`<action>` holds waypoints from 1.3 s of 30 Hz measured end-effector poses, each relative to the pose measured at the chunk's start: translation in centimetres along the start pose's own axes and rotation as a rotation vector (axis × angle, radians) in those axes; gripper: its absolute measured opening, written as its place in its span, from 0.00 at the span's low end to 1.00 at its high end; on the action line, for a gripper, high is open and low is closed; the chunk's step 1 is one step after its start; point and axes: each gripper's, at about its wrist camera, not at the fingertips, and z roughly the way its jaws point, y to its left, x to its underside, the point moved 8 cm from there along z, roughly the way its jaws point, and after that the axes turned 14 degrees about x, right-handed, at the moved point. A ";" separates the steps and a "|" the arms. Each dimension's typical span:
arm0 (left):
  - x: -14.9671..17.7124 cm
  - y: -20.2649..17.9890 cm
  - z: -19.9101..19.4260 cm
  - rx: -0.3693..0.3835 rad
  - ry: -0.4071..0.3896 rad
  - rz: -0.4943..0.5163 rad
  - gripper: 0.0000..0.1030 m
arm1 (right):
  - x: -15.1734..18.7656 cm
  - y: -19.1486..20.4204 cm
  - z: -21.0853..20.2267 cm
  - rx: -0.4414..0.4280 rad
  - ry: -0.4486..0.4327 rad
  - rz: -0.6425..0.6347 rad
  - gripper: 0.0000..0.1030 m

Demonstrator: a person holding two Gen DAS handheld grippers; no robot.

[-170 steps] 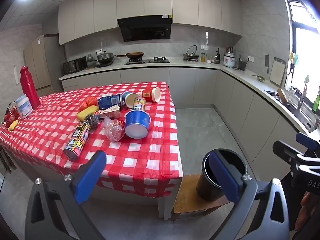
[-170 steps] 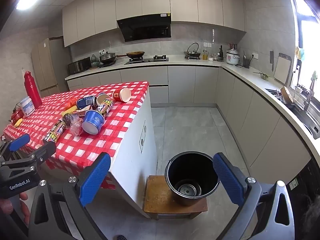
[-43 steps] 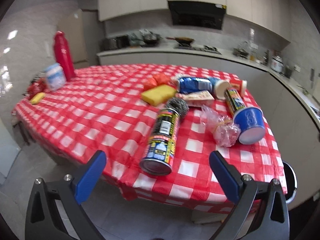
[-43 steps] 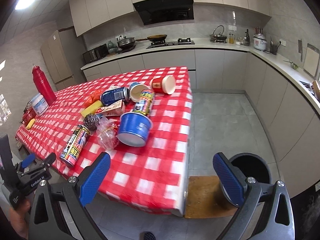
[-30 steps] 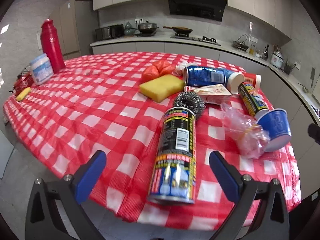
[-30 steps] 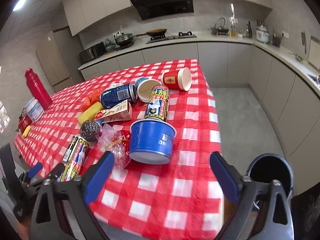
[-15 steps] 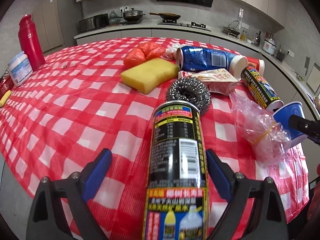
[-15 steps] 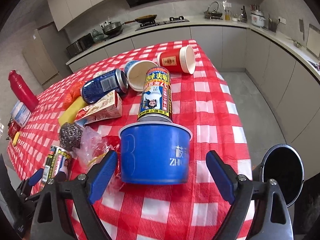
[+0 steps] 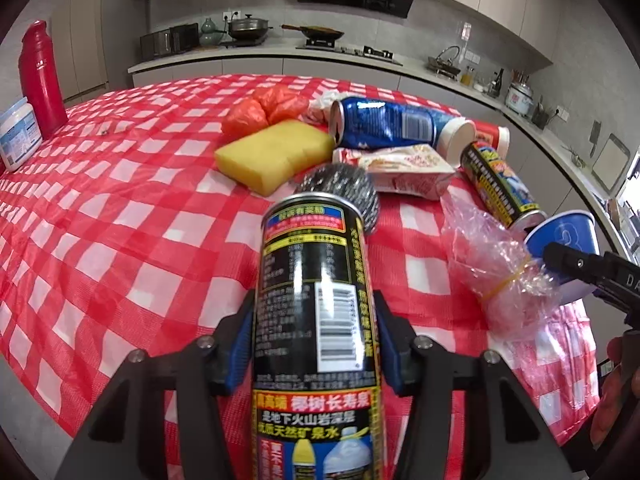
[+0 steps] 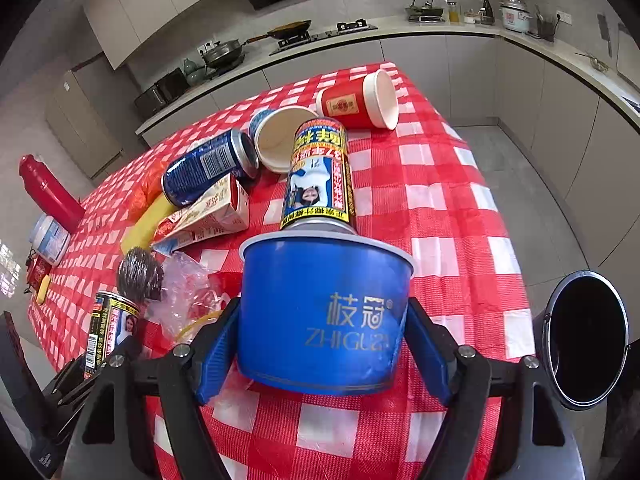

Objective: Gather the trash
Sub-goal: 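Carry the black can and blue cup to the black bin and release both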

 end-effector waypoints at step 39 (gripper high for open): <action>0.0 -28.9 3.4 0.308 -0.015 0.249 0.52 | 1.3 -30.3 -5.0 0.194 -0.025 0.193 0.77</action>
